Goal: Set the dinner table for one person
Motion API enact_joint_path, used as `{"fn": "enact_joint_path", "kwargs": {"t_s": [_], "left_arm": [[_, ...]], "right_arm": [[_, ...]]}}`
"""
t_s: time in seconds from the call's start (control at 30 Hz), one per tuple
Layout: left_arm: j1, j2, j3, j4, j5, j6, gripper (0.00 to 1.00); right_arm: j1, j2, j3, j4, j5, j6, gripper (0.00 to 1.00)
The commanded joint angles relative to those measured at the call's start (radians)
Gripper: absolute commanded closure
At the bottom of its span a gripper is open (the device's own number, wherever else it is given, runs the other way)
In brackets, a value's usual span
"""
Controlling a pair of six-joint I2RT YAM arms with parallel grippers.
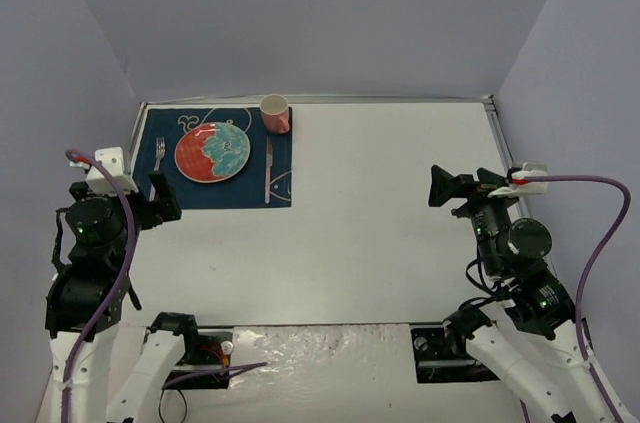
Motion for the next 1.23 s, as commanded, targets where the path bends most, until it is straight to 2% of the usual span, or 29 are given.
{"fn": "enact_joint_path", "kwargs": {"t_s": [0.0,0.07,0.23,0.47,1.2], "left_arm": [[-0.048,-0.121,-0.031,-0.108,-0.081,-0.003,0.03],[-0.051,-0.172,-0.068,-0.132,-0.084,-0.015,0.03],[-0.053,-0.255,-0.158,-0.080,-0.093,-0.050,0.03],[-0.054,-0.283,-0.307,-0.007,-0.059,-0.096,0.03],[-0.034,-0.252,-0.317,0.008,-0.057,-0.084,0.03]], "right_arm": [[0.002,-0.026,0.013,0.046,0.038,-0.059,0.00],[0.002,-0.038,-0.012,0.039,0.063,-0.045,0.00],[0.002,-0.016,-0.004,-0.051,0.003,-0.091,0.00],[0.002,-0.022,-0.032,-0.062,0.090,-0.032,0.00],[0.002,-0.076,-0.039,-0.062,0.079,-0.022,0.00]]}}
